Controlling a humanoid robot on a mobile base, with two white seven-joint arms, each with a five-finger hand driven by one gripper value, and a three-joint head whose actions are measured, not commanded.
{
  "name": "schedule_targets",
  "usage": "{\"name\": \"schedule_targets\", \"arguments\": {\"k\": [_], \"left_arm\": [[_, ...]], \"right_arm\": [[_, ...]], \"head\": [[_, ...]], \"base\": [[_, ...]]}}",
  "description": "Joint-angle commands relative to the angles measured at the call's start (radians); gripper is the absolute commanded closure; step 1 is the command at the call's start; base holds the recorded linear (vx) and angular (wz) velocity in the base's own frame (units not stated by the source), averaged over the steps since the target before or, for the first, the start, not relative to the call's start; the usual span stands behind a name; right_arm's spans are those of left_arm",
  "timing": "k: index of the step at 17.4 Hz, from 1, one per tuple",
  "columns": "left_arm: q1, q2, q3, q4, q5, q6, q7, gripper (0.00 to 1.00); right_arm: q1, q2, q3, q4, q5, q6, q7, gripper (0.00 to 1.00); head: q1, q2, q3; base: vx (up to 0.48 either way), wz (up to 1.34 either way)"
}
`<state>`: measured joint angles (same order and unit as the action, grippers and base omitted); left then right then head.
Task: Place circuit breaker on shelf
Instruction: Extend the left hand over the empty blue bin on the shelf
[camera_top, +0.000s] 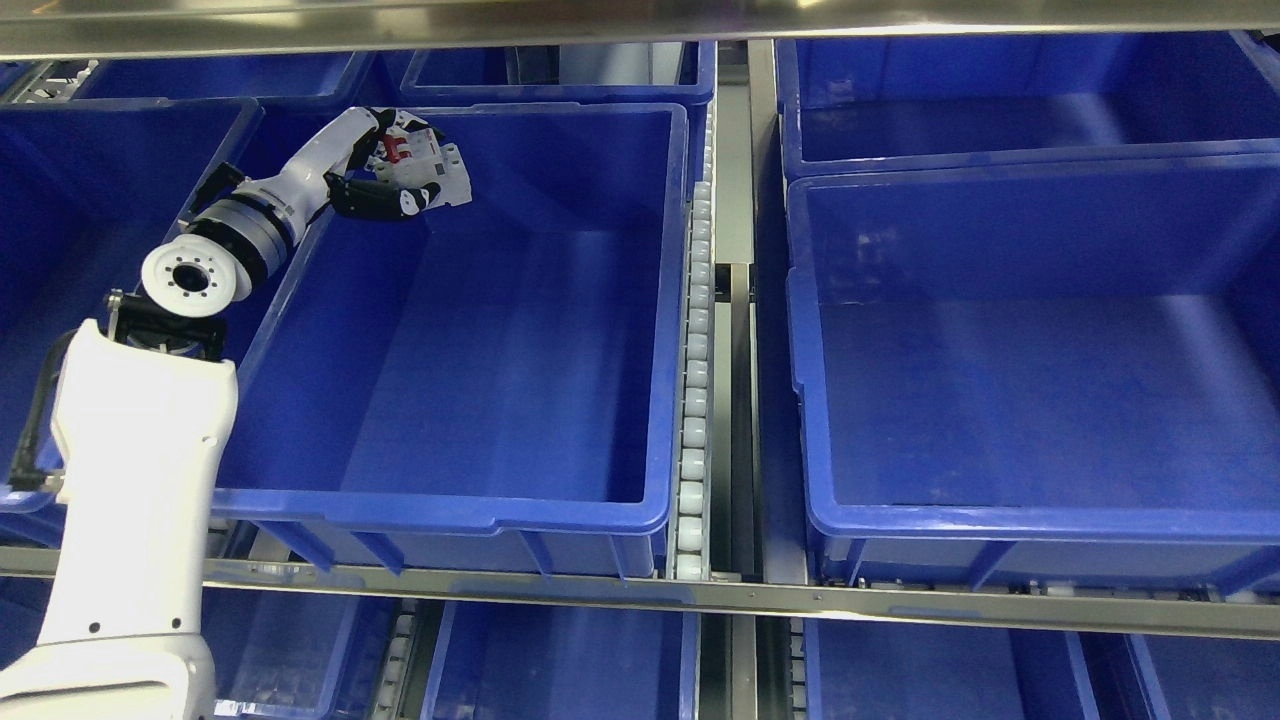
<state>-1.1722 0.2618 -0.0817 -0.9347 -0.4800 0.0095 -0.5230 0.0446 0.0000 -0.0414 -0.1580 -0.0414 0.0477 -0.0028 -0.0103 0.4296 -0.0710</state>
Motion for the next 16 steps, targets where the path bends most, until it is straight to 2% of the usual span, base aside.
{"name": "schedule_targets", "arguments": {"k": [1, 6, 12, 14, 16], "left_arm": [[-0.06, -0.013, -0.081, 0.307, -0.02, -0.039, 0.02, 0.89], [-0.06, -0.062, -0.082, 0.372, -0.02, -0.065, 0.054, 0.87], [-0.061, -0.067, -0.089, 0.401, -0.02, -0.083, 0.066, 0.83], [-0.073, -0.067, -0.09, 0.412, -0.02, -0.083, 0.07, 0.76], [-0.086, -0.067, -0.092, 0.421, -0.022, -0.083, 0.074, 0.61]], "right_arm": [[0.0, -0.017, 0.0, 0.0, 0.0, 0.0, 0.0, 0.0], [0.0, -0.017, 0.0, 0.0, 0.0, 0.0, 0.0, 0.0], [0.001, -0.017, 0.0, 0.0, 0.0, 0.0, 0.0, 0.0], [0.0, -0.017, 0.0, 0.0, 0.0, 0.0, 0.0, 0.0], [0.0, -0.017, 0.0, 0.0, 0.0, 0.0, 0.0, 0.0]], "head": [[0.0, 0.0, 0.0], [0.0, 0.0, 0.0], [0.0, 0.0, 0.0], [0.0, 0.0, 0.0], [0.0, 0.0, 0.0]], "base": [[0.0, 0.0], [-0.002, 0.02], [-0.006, -0.01], [-0.004, 0.02], [-0.005, 0.03]]}}
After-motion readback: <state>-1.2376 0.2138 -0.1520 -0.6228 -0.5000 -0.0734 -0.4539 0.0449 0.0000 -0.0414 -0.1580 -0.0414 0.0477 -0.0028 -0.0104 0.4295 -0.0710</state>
